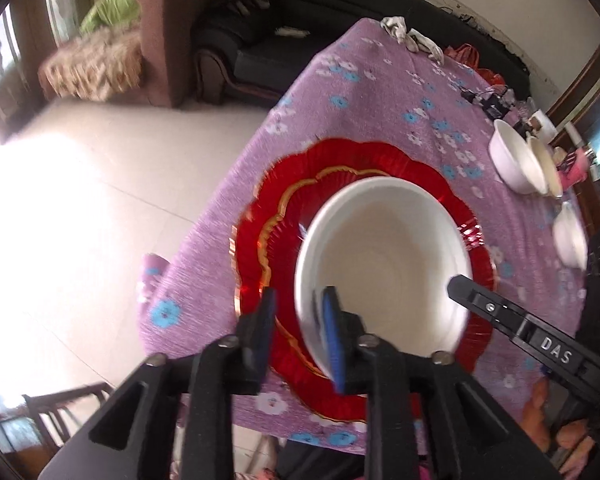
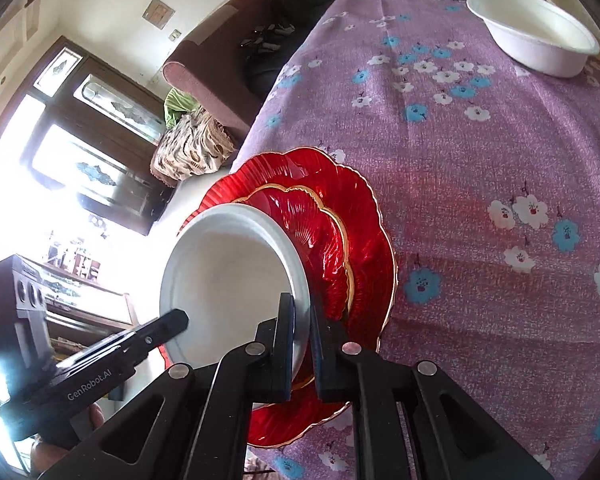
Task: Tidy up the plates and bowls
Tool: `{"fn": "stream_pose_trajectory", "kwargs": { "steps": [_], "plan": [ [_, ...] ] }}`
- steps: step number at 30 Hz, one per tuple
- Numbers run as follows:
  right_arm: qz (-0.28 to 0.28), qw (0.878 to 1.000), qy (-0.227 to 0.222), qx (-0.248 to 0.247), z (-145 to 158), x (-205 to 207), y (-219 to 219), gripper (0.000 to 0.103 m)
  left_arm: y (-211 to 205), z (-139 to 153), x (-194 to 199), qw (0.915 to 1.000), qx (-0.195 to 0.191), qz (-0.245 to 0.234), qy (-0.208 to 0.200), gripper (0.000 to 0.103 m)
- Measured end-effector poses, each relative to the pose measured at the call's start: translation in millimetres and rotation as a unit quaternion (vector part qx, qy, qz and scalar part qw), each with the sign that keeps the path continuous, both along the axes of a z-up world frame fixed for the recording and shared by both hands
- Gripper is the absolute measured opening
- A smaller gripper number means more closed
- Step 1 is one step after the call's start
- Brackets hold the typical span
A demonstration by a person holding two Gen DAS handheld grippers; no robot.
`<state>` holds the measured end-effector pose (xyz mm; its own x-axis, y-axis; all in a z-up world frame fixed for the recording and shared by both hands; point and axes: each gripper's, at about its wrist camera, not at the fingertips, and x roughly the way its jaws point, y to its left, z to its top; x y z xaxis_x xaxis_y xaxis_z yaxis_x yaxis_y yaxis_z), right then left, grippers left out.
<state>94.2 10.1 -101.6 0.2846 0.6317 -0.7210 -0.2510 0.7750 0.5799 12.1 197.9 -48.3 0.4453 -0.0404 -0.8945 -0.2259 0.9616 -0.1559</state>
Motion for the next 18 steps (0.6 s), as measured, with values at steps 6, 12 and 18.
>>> {"fn": "stream_pose_trajectory", "kwargs": {
  "steps": [6,12,18],
  "plan": [
    [0.004,0.998,-0.054,-0.013,18.0,-4.7,-2.7,0.033,-4.1,25.0,-12.3,0.9968,0.071,0.004,-0.037,0.051],
    [-0.022,0.992,-0.126,0.005,43.9,-12.1,-33.0,0.035,-10.9,64.7,-33.4,0.9887,0.101,0.015,-0.110,0.055],
    [-0.068,0.984,-0.165,-0.003,42.1,-17.1,-82.1,0.035,-64.1,84.2,-35.4,0.9810,0.057,-0.029,-0.183,0.073]
  ]
}}
